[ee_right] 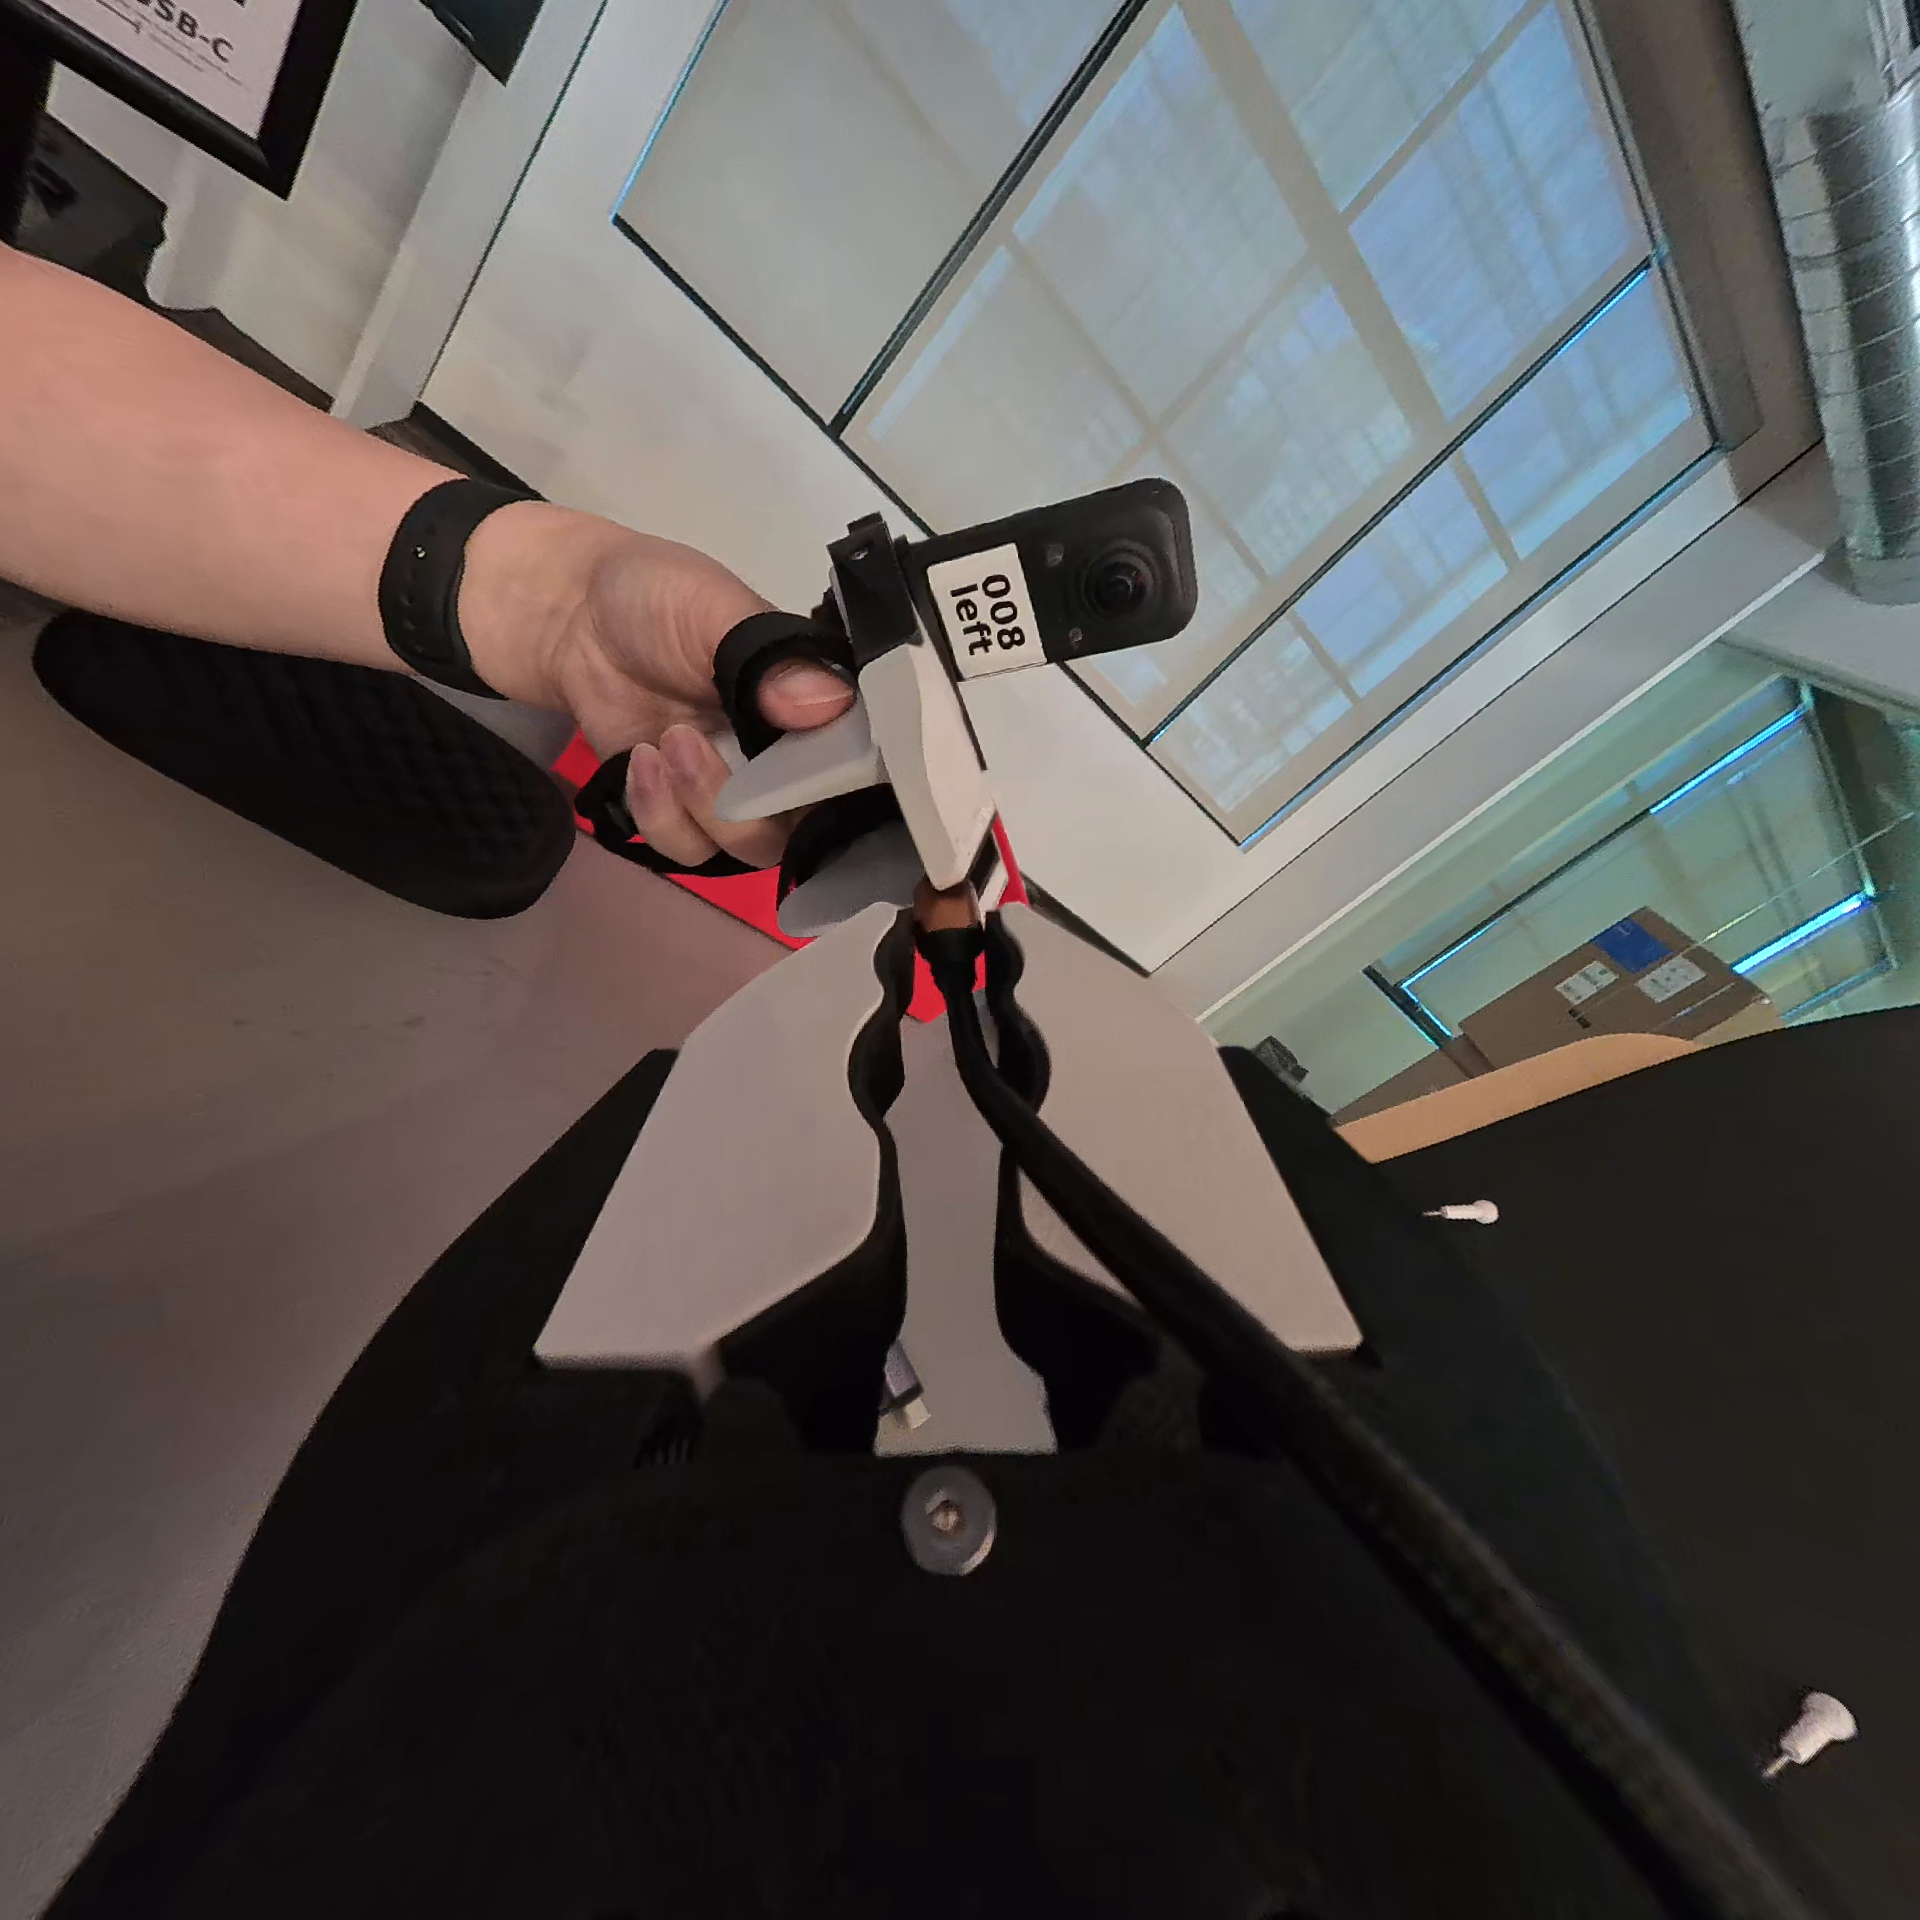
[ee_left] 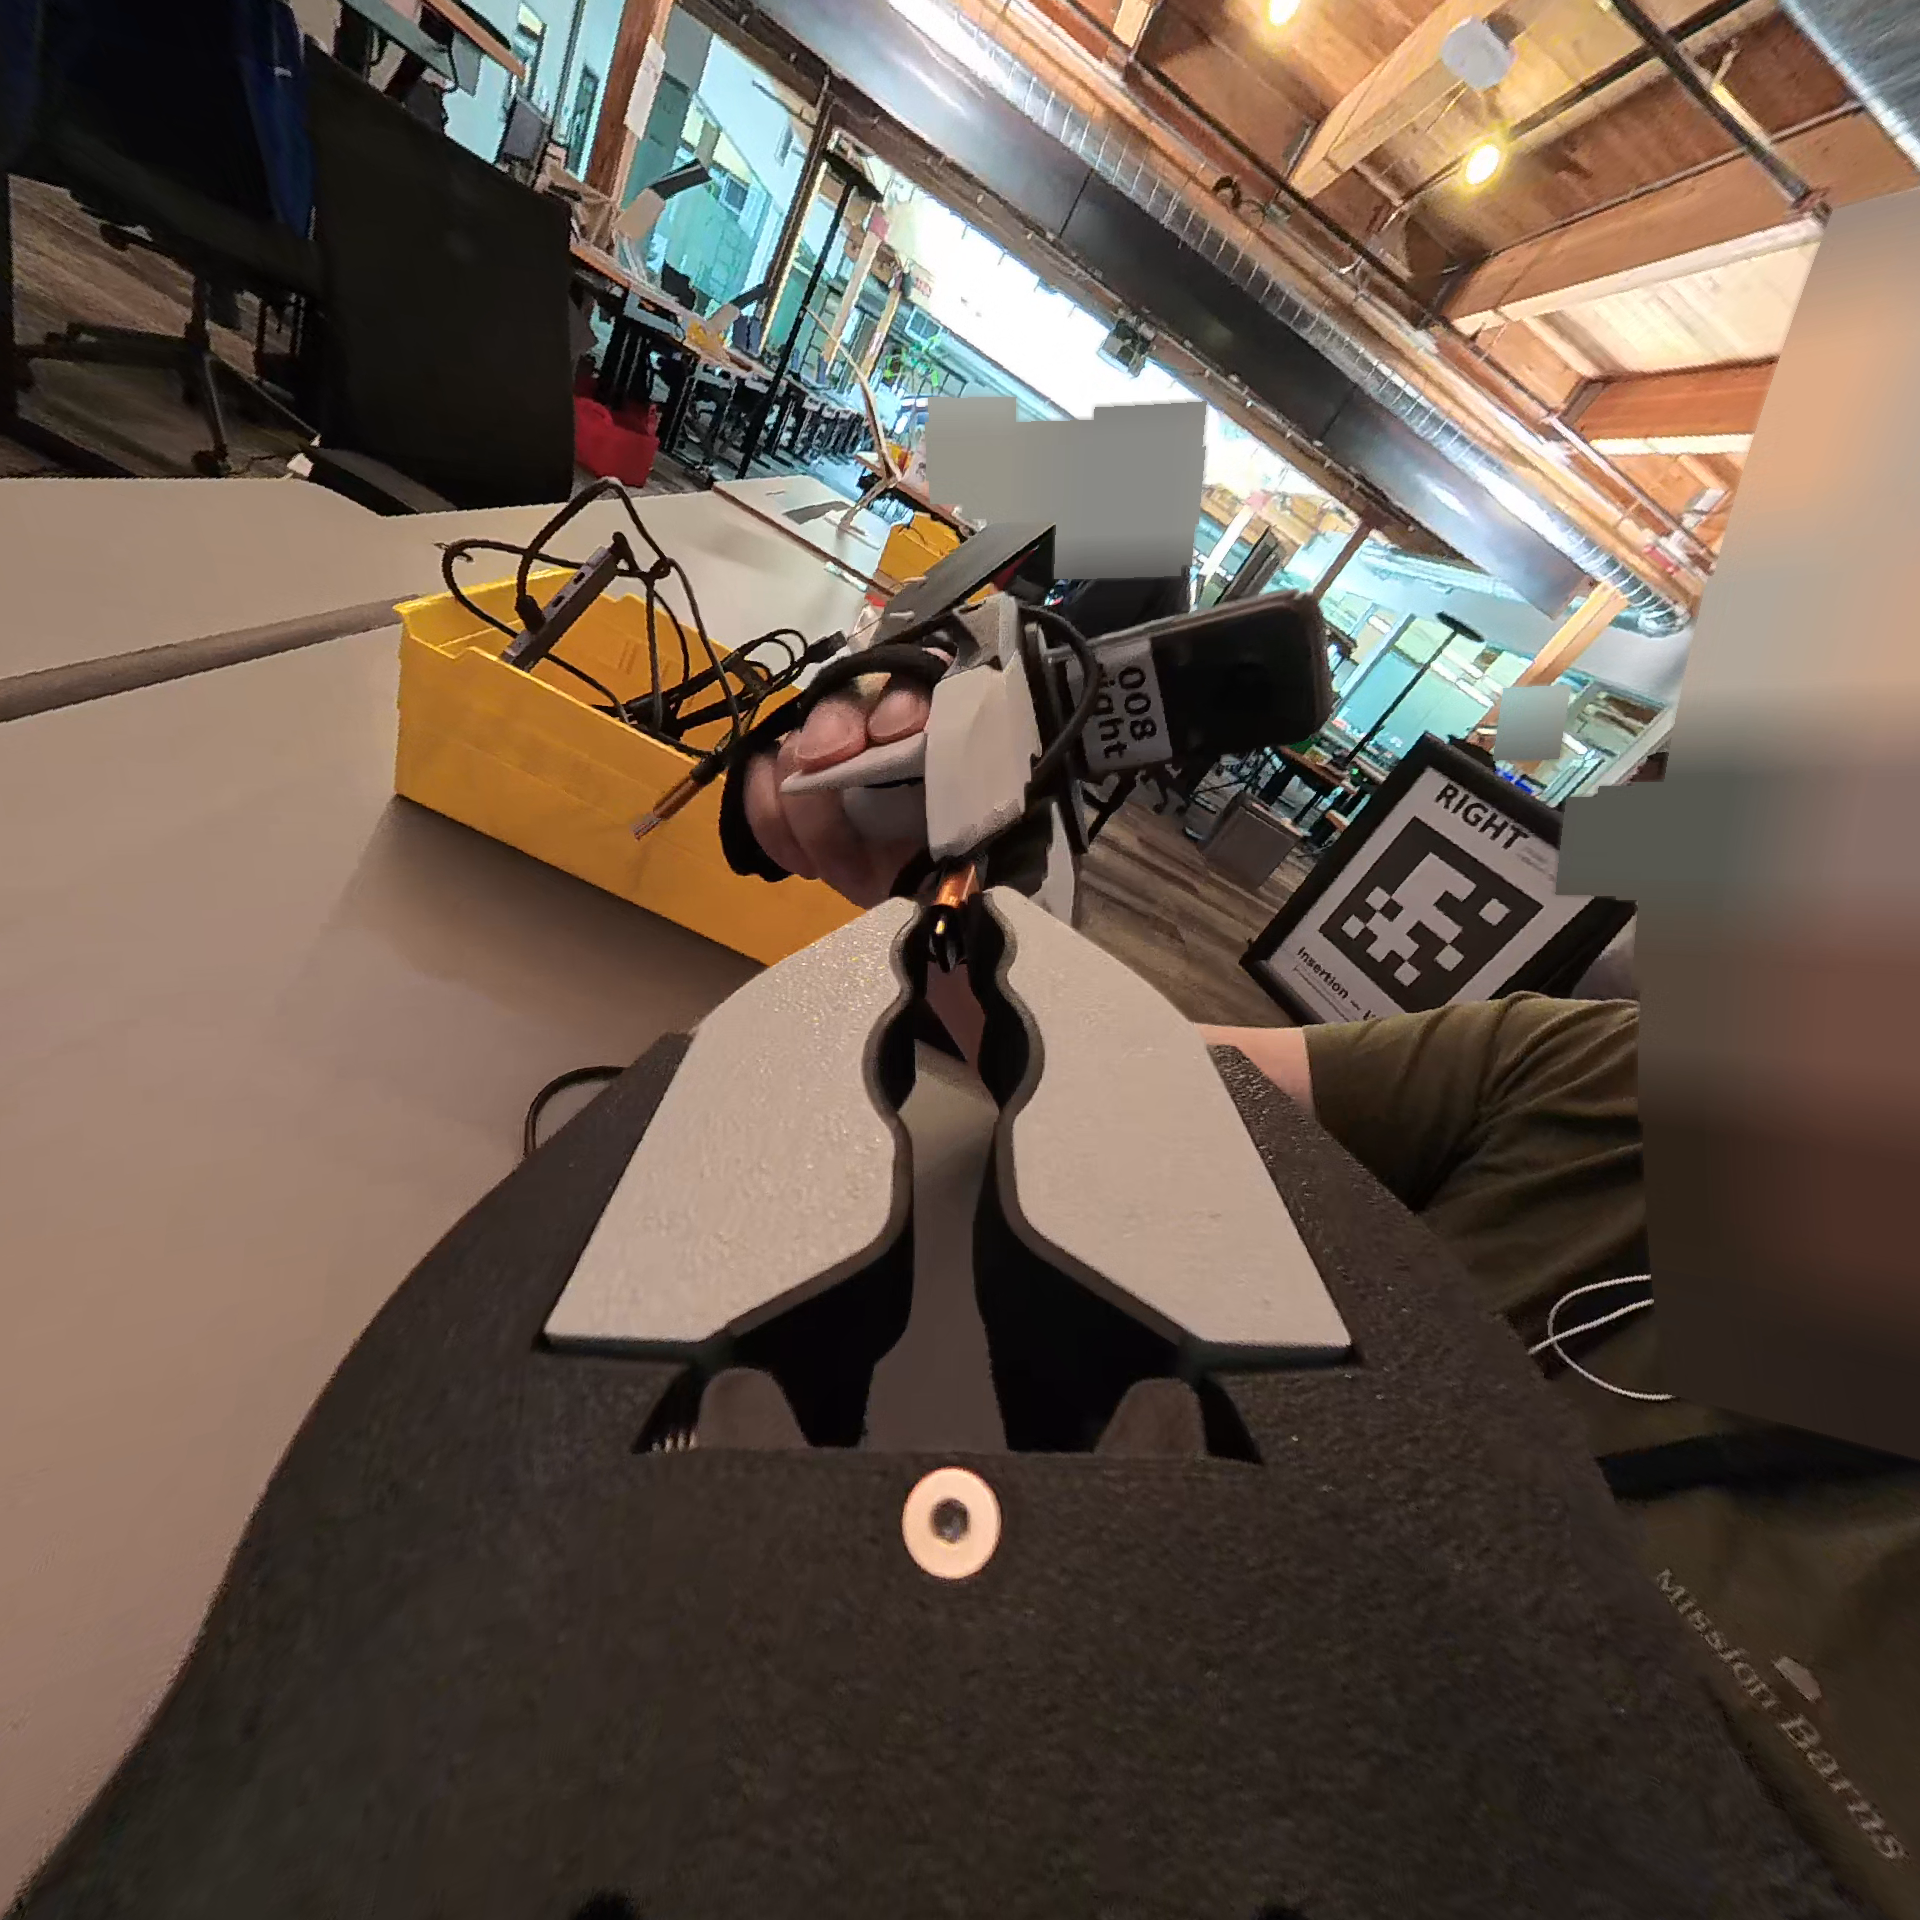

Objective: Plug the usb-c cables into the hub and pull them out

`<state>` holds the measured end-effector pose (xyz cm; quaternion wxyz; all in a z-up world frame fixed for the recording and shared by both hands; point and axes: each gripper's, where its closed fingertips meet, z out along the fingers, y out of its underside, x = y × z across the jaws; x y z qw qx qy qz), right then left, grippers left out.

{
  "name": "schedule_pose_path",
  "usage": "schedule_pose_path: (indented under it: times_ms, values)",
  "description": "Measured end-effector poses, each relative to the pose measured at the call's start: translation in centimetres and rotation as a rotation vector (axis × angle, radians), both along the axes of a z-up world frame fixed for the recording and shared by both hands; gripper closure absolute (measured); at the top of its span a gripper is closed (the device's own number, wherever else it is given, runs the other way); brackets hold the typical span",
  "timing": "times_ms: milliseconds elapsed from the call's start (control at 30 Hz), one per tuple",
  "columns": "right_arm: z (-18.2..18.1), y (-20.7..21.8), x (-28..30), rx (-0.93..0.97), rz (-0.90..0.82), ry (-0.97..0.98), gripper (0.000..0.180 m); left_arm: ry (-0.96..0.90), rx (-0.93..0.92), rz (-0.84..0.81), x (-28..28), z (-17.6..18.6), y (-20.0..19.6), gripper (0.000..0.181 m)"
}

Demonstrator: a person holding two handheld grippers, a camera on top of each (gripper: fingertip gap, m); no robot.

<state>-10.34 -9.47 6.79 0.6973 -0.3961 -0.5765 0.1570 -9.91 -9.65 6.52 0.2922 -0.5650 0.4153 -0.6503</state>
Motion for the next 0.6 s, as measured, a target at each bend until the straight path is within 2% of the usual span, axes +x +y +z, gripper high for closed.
schedule_pose_path:
  times_ms: [33, 600]
  values:
    - [-0.01, -0.05, 0.0, -0.005, 0.004, 0.003, 0.166, 0.004, 0.0, -0.002, 0.0, -0.05, -0.02, 0.174]
    - [-0.46, 0.07, 0.0, -0.007, -0.013, -0.028, 0.166, 0.02, -0.009, -0.009, -0.15, -0.43, 0.17, 0.174]
